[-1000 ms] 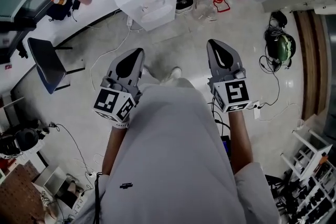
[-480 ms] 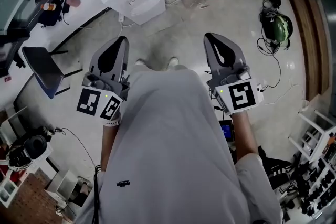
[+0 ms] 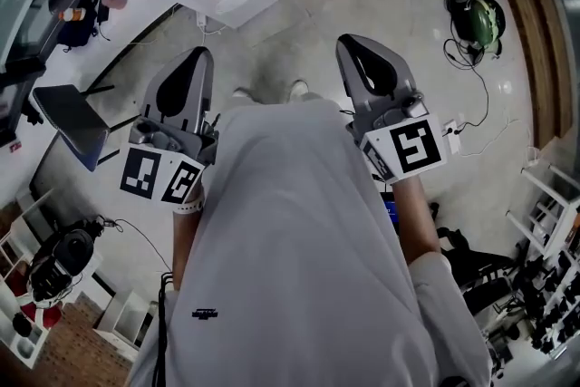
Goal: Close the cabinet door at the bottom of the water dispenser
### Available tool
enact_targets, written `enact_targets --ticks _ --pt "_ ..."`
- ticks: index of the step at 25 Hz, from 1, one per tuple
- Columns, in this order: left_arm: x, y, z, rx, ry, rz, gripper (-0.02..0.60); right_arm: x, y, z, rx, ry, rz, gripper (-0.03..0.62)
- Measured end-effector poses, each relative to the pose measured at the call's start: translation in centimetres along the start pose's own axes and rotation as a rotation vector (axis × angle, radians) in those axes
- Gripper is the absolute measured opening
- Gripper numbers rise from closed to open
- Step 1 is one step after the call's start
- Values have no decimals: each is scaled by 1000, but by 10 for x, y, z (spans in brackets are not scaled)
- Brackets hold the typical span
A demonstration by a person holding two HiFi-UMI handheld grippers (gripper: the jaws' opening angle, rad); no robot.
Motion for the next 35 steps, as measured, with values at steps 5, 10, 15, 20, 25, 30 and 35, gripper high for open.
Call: enact_targets --ticks 5,10,15,20,25,30,35 --pt "3 0 2 -5 -13 -5 6 8 8 0 -42 50 -15 11" --pt "4 -3 3 -13 -11 -7 6 11 8 -1 -37 55 -23 11" --pt "3 -7 6 -22 -8 -21 6 13 5 -7 -39 79 -32 11" --pt "3 -12 10 -31 -5 -31 6 15 1 -9 -43 114 -63 12" --pt "3 -12 12 -34 -5 -29 6 16 -6 -10 -17 100 -92 11" --pt "3 -14 9 -42 -1 -29 6 18 -6 -12 -21 110 -91 11" --pt "5 -13 11 -43 -5 -31 6 17 -4 -11 -10 103 -95 11"
Point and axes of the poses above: the fingertips, and each gripper's own axes: x forward along the fingers, z to its right, y out of its top, the point moved 9 cm from there along -x, backward along the fingers, and after that the axes turned 7 degrees about z, right-handed, at the moved point
